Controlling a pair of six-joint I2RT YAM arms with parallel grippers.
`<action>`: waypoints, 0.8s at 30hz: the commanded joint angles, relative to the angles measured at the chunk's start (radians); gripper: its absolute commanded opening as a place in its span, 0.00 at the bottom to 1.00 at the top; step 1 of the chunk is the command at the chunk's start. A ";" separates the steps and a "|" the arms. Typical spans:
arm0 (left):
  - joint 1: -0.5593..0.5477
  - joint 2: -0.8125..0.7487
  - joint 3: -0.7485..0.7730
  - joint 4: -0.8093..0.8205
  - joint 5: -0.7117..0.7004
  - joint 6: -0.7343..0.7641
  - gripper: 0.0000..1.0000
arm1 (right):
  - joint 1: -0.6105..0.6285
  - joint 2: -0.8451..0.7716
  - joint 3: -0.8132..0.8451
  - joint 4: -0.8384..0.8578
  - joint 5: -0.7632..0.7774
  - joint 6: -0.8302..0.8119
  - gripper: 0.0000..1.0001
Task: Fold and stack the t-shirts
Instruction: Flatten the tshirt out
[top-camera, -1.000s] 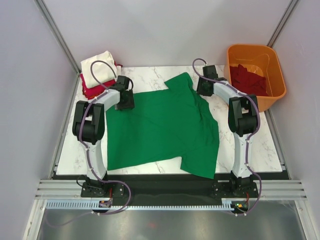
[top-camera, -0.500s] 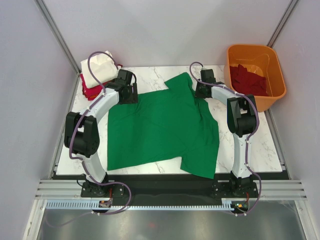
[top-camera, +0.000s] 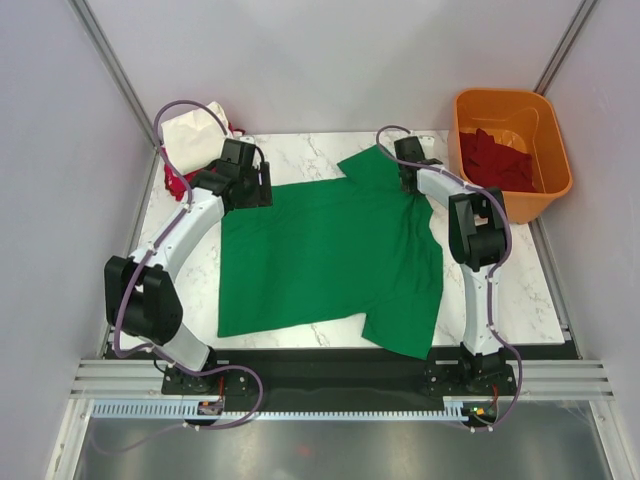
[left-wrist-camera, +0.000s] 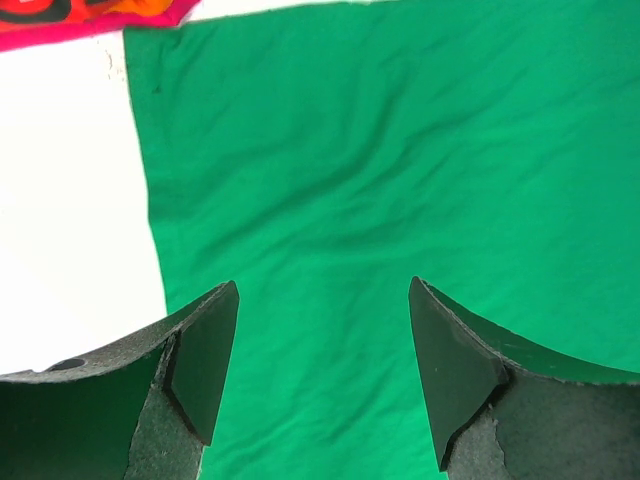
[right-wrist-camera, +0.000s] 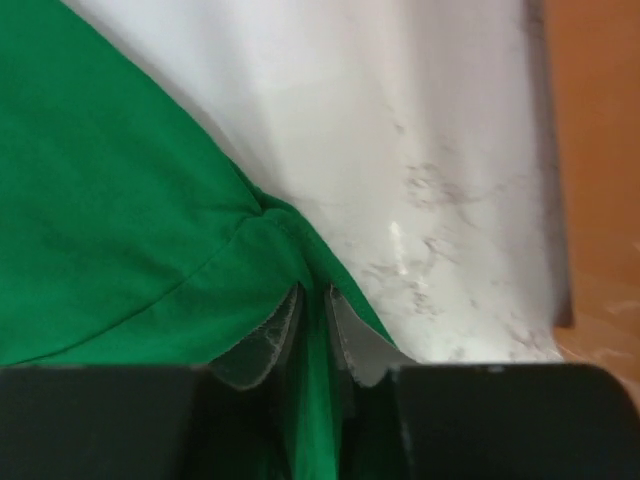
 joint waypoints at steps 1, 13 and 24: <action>-0.001 -0.009 -0.019 -0.008 0.008 0.016 0.77 | -0.023 -0.027 -0.030 -0.076 0.117 0.008 0.26; -0.001 -0.021 -0.015 -0.008 0.008 0.016 0.77 | -0.022 -0.255 -0.081 -0.069 0.072 -0.009 0.85; -0.076 -0.379 -0.340 -0.007 0.058 -0.165 0.73 | 0.117 -0.669 -0.446 0.054 -0.284 0.094 0.86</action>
